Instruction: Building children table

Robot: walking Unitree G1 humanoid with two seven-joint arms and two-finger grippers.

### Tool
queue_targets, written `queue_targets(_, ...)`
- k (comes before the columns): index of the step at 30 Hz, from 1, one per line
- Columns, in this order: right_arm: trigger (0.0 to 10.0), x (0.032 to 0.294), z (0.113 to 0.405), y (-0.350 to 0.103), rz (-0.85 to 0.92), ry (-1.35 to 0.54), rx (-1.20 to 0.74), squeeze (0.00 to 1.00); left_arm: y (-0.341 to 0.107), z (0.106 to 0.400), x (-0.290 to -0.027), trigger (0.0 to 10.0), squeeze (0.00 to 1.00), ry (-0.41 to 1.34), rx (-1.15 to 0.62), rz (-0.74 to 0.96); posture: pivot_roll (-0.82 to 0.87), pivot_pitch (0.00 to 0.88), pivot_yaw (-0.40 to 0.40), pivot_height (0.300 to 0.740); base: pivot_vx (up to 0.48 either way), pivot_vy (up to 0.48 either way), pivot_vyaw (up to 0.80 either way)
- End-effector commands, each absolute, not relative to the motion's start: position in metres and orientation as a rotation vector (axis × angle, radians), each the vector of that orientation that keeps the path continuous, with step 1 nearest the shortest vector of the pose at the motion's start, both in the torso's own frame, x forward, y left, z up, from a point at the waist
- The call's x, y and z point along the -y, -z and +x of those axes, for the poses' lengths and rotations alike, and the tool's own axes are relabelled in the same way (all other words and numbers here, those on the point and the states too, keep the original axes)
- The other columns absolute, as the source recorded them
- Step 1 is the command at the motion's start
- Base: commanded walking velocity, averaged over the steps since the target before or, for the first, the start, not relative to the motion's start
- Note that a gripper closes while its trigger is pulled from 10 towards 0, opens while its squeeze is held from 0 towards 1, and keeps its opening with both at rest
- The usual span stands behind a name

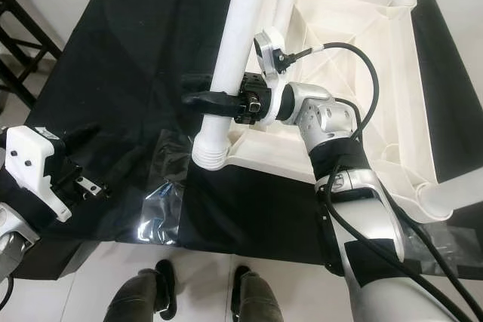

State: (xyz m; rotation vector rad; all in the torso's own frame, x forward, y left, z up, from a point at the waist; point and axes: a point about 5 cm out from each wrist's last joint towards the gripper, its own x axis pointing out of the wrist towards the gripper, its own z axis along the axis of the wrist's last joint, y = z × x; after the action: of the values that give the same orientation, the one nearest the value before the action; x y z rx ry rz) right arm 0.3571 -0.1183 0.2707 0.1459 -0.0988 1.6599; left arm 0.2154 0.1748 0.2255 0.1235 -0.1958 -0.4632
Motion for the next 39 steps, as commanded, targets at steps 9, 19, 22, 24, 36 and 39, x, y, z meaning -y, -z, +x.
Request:
queue_targets(9, 10.0, 0.11, 0.362, -0.248, -0.081, -1.597, 0.034, 0.0, -0.224, 0.208, -0.174, 10.0, 0.0, 0.48, 0.183, 0.129, 0.12, 0.352, -0.089, 0.74, 0.0, 0.0, 0.0)
queue_targets(19, 10.0, 0.1, 0.347, -0.239, -0.261, -1.657, 0.081, 0.0, -0.224, 0.208, -0.175, 10.0, 0.0, 0.484, 0.179, 0.129, 0.12, 0.35, -0.086, 0.74, 0.0, 0.0, 0.0)
queue_targets(22, 10.0, 0.095, 0.339, -0.234, -0.328, -1.696, 0.094, 0.0, -0.224, 0.208, -0.175, 10.0, 0.0, 0.487, 0.176, 0.13, 0.12, 0.348, -0.085, 0.74, 0.0, 0.0, 0.0)
queue_targets(24, 10.0, 0.094, 0.335, -0.231, -0.352, -1.712, 0.101, 0.0, -0.224, 0.207, -0.175, 10.0, 0.0, 0.49, 0.175, 0.13, 0.12, 0.348, -0.085, 0.74, 0.0, 0.0, 0.0)
queue_targets(36, 10.0, 0.098, 0.328, -0.214, -0.419, -1.722, 0.069, 0.0, -0.225, 0.206, -0.174, 10.0, 0.0, 0.494, 0.175, 0.127, 0.12, 0.359, -0.082, 0.74, 0.0, 0.0, 0.0)
queue_targets(39, 10.0, 0.097, 0.323, -0.212, -0.432, -1.749, 0.059, 0.0, -0.225, 0.206, -0.174, 10.0, 0.0, 0.494, 0.175, 0.127, 0.12, 0.361, -0.083, 0.74, 0.0, 0.0, 0.0)
